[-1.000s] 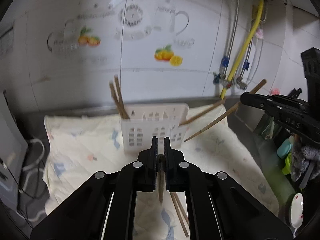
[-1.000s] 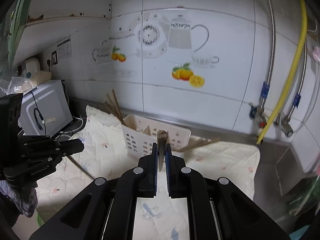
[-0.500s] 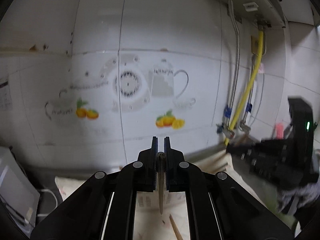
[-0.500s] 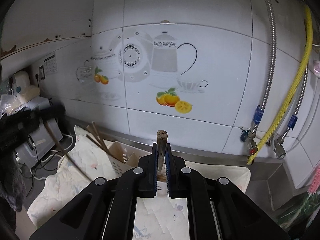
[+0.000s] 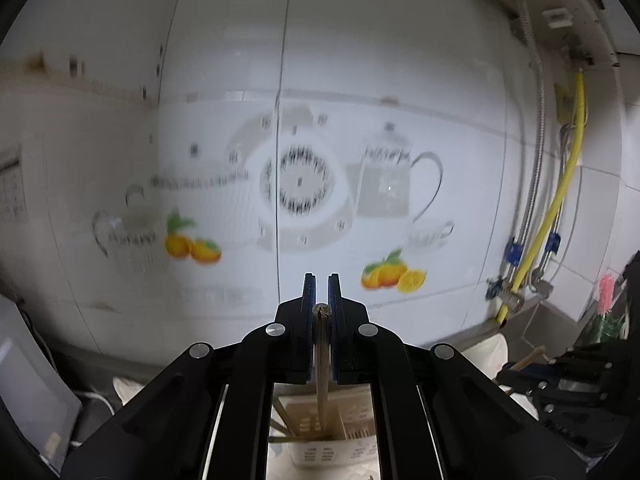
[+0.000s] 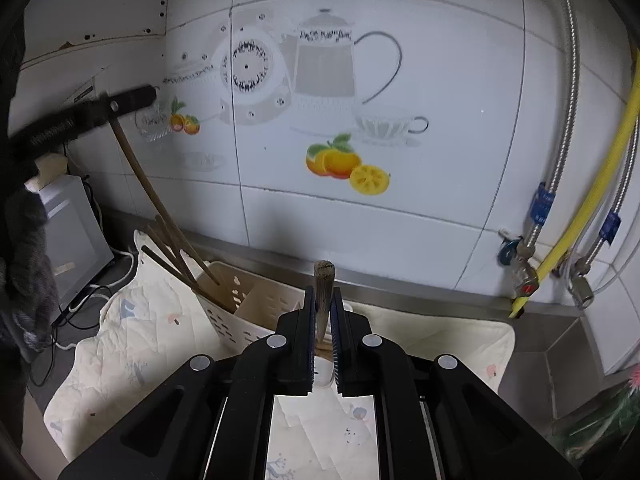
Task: Organize utensils
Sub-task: 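Raise both chopsticks over the white holder, drop them in, open both tools, then grasp a chopstick with the right tool while the left tool grasps another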
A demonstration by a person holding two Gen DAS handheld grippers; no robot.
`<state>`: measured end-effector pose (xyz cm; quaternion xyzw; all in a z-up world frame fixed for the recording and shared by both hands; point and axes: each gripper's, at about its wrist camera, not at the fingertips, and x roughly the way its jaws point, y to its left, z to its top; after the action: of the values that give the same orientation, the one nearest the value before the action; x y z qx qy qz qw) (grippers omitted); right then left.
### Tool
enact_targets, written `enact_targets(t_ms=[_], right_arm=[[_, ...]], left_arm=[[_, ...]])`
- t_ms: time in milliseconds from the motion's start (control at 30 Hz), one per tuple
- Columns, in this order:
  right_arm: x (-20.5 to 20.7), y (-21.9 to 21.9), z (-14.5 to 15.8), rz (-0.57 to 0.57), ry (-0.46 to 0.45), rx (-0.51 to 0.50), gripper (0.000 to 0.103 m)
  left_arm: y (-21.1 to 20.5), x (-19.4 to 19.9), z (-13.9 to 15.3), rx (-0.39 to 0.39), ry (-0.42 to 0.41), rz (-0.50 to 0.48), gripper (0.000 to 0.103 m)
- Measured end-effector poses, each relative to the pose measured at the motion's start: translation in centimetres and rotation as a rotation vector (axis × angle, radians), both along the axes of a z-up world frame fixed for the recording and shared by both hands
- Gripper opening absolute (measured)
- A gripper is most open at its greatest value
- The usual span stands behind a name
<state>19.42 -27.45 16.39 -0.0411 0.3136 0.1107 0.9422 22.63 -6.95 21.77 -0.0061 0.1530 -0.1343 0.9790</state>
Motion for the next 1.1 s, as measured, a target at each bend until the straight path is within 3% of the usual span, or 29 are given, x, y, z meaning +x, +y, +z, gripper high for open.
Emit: enact_targets(t_ms=[267, 733, 800, 933, 1100], right_arm=[[0.7, 0.3, -1.7, -0.005, 0.026, 0.001, 0.007], [1.2, 0.2, -3.2, -0.013, 0.049, 0.044, 0.009], [0.8, 0.0, -2.8, -0.018, 0.034, 0.054, 0.009], [-1.4, -0.2, -2.0, -0.031, -0.013, 0.061, 0.012], [-6.0, 0.8, -2.5, -0.009, -0.052, 0.039, 0.014]], left_arm=[[0.7, 2.0, -3.5, -0.009, 0.103, -0.001, 0.005], [0.9, 0.6, -3.7, 0.007, 0.096, -0.022, 0.008], [1.1, 0.0, -3.5, 0.009, 0.087, -0.025, 0.011], [1.9, -2.5, -3.2, 0.011, 0.067, -0.013, 0.026], [3.3, -5.7, -4.0, -0.011, 0.082, -0.009, 0.037]])
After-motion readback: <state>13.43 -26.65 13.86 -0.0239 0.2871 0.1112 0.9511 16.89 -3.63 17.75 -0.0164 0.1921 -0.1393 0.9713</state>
